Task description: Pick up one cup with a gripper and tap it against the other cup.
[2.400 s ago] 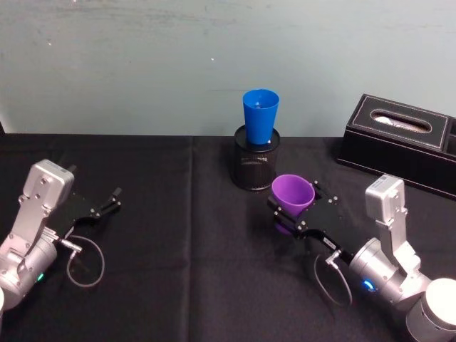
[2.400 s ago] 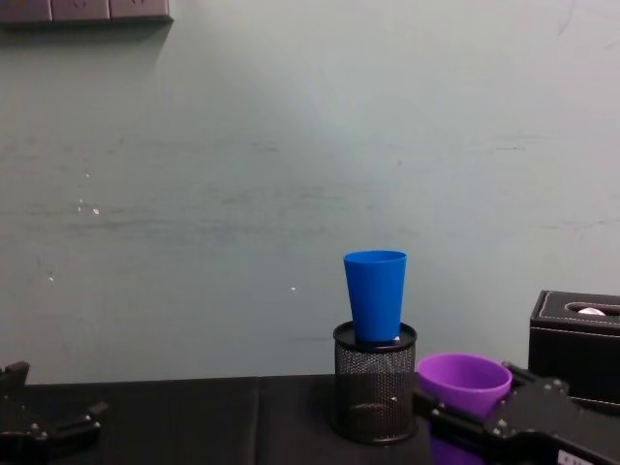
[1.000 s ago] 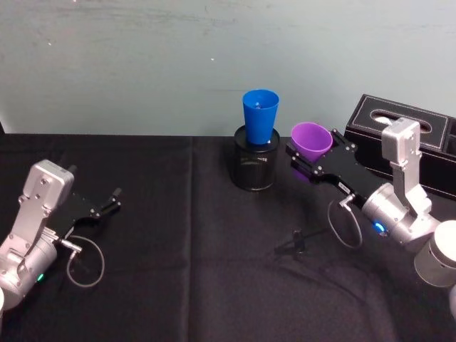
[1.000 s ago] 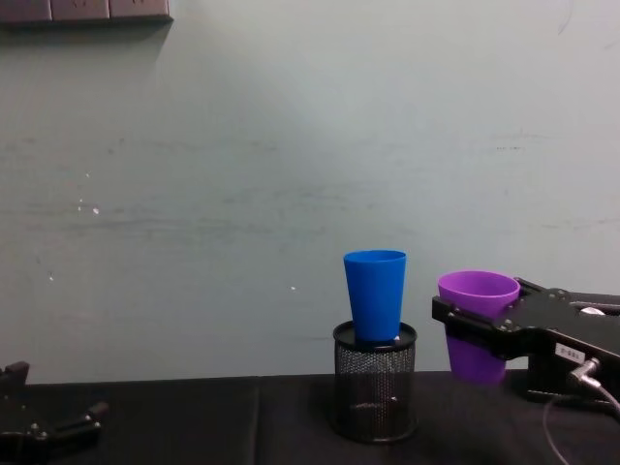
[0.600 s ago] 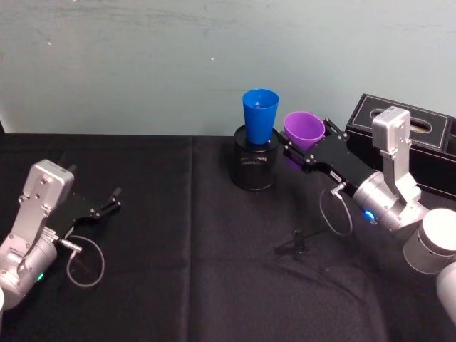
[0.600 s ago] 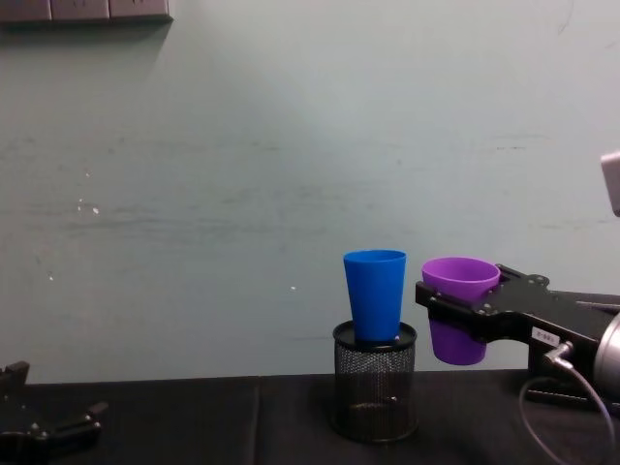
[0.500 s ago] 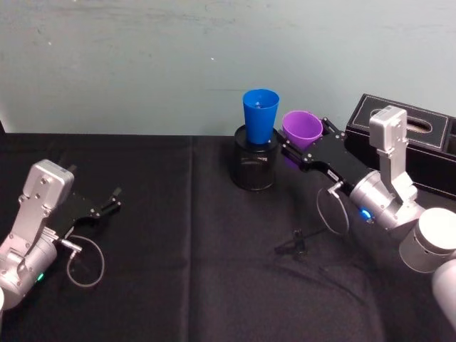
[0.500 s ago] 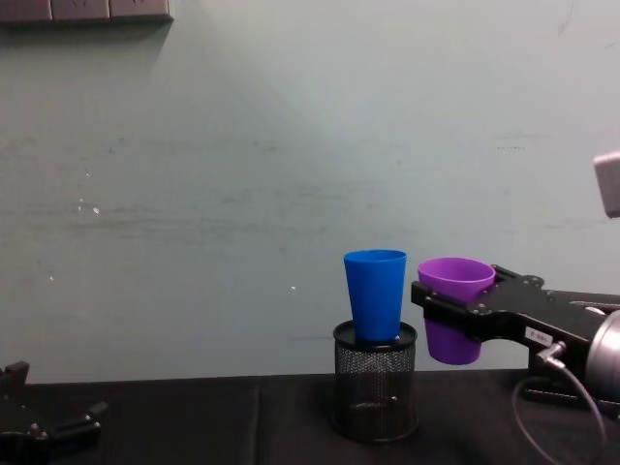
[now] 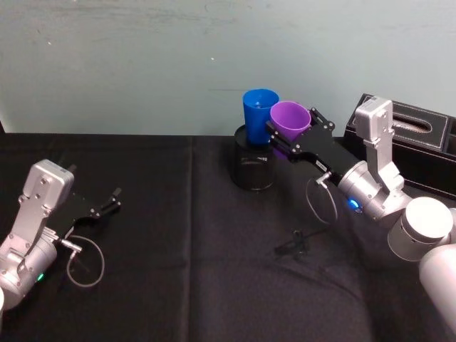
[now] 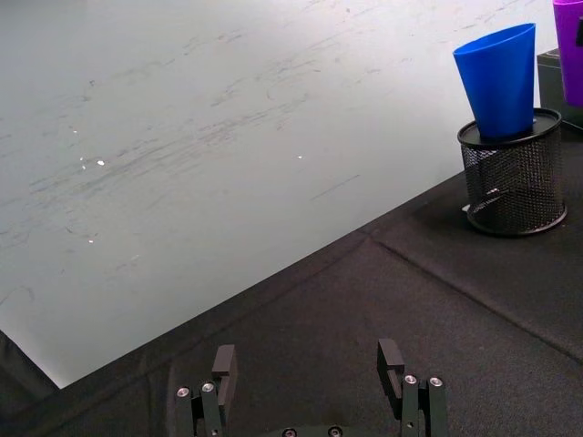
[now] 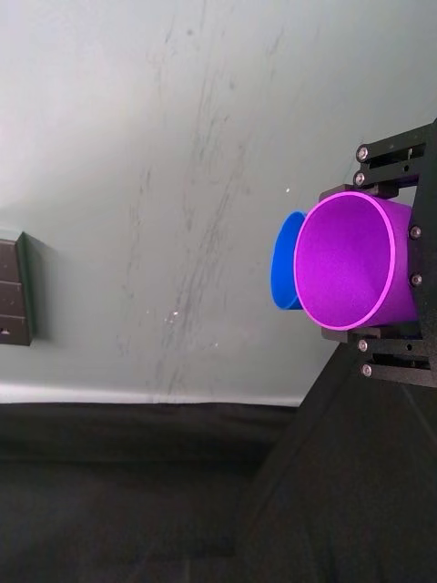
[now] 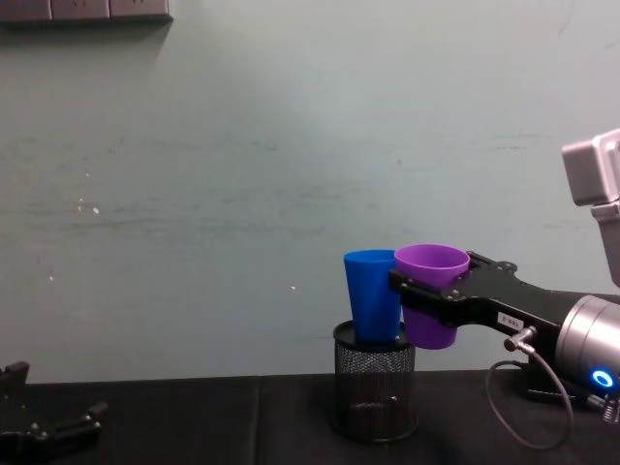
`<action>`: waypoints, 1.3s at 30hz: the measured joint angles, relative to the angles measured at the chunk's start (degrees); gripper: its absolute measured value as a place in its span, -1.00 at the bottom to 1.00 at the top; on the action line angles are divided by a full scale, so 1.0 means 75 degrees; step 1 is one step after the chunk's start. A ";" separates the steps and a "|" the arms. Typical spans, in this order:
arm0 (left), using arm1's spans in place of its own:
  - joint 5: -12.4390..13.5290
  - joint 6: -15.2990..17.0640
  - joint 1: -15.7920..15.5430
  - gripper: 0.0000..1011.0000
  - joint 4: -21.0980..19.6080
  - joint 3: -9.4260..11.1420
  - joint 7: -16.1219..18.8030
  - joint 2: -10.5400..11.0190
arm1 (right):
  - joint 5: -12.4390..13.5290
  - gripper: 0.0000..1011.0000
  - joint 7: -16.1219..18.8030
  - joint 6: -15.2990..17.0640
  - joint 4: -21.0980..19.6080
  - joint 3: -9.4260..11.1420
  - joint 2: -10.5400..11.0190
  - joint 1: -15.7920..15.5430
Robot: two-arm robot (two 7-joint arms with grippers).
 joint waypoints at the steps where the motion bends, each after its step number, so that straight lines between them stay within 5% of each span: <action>1: 0.0000 0.0000 0.0000 1.00 0.0000 0.0000 0.0000 0.0000 | -0.0010 0.48 0.0020 -0.0017 0.0031 -0.0005 -0.0011 0.0025; 39: 0.0000 0.0000 0.0000 1.00 0.0000 0.0000 0.0000 0.0000 | 0.0014 0.48 0.0900 -0.1089 0.2023 0.0111 -0.0435 0.1184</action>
